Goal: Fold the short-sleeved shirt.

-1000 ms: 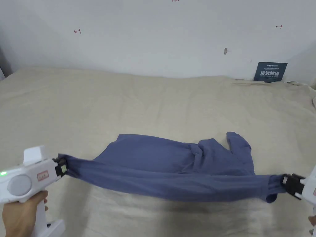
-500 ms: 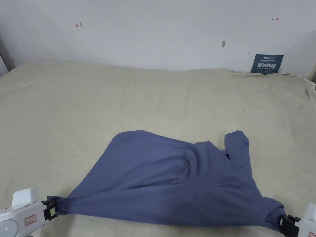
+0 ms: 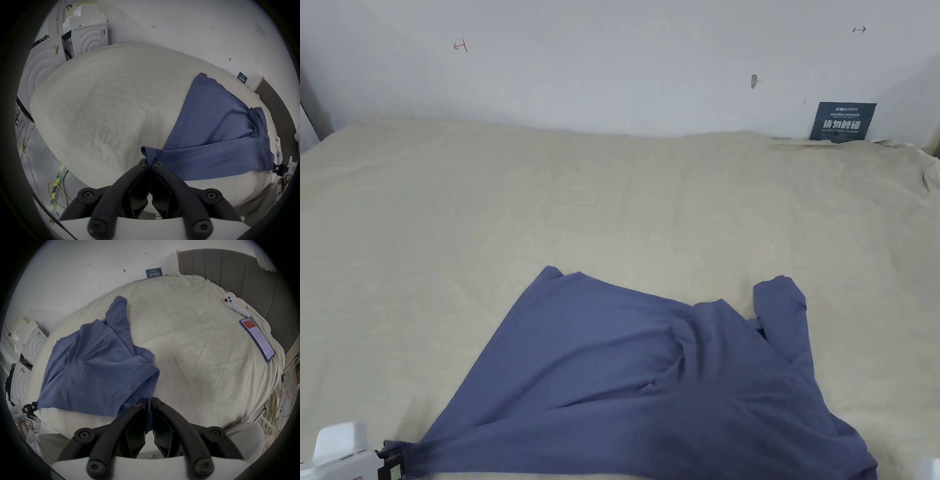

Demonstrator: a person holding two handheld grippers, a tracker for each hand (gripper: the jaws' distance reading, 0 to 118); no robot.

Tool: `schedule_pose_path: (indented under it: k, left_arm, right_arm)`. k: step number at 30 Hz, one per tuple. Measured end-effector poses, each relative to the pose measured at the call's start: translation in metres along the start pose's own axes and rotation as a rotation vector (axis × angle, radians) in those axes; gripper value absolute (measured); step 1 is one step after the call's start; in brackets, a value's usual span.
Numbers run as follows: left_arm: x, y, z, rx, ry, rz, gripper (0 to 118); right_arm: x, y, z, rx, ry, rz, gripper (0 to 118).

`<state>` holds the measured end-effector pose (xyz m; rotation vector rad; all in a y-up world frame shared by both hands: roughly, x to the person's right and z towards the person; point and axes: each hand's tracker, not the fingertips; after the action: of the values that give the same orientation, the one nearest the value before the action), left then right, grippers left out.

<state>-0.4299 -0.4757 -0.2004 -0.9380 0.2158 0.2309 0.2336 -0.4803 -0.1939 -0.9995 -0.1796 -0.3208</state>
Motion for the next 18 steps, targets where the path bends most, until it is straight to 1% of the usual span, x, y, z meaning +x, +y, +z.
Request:
schedule_pose_path:
  k: [4, 7, 9, 10, 11, 12, 13, 14, 15, 16, 18]
  left_arm:
    - [0.004, -0.003, -0.013, -0.039, 0.024, -0.009, 0]
    - [0.008, -0.003, -0.015, -0.042, 0.039, -0.011, 1]
    - [0.011, -0.002, -0.01, -0.044, 0.038, -0.011, 13]
    - [0.012, -0.001, -0.007, -0.041, 0.035, -0.014, 26]
    - [0.014, 0.0, -0.004, -0.036, 0.032, -0.02, 43]
    - [0.016, 0.001, 0.003, -0.027, 0.023, -0.025, 65]
    - [0.018, 0.003, 0.008, -0.014, 0.014, -0.028, 89]
    - [0.021, 0.005, 0.013, 0.005, 0.008, -0.024, 103]
    - [0.023, 0.008, 0.018, 0.024, 0.005, -0.021, 110]
    - [0.027, 0.012, 0.026, 0.062, -0.006, -0.019, 111]
    - [0.033, 0.022, 0.041, 0.133, -0.027, -0.021, 111]
  right_arm:
    - [-0.007, -0.003, -0.014, -0.049, -0.029, 0.024, 4]
    - [-0.01, -0.005, -0.013, -0.051, -0.032, 0.009, 4]
    - [-0.011, -0.004, -0.005, -0.039, -0.031, 0.01, 5]
    - [-0.014, -0.004, -0.001, -0.031, -0.03, 0.014, 9]
    - [-0.015, -0.003, 0.004, -0.026, -0.03, 0.016, 17]
    - [-0.017, -0.001, 0.009, -0.022, -0.031, 0.02, 32]
    - [-0.019, 0.001, 0.016, -0.009, -0.033, 0.029, 56]
    - [-0.021, 0.003, 0.024, 0.024, -0.027, 0.041, 75]
    - [-0.023, 0.006, 0.031, 0.063, -0.015, 0.046, 87]
    - [-0.025, 0.01, 0.042, 0.101, -0.004, 0.045, 92]
    - [-0.025, 0.021, 0.06, 0.174, 0.024, 0.042, 92]
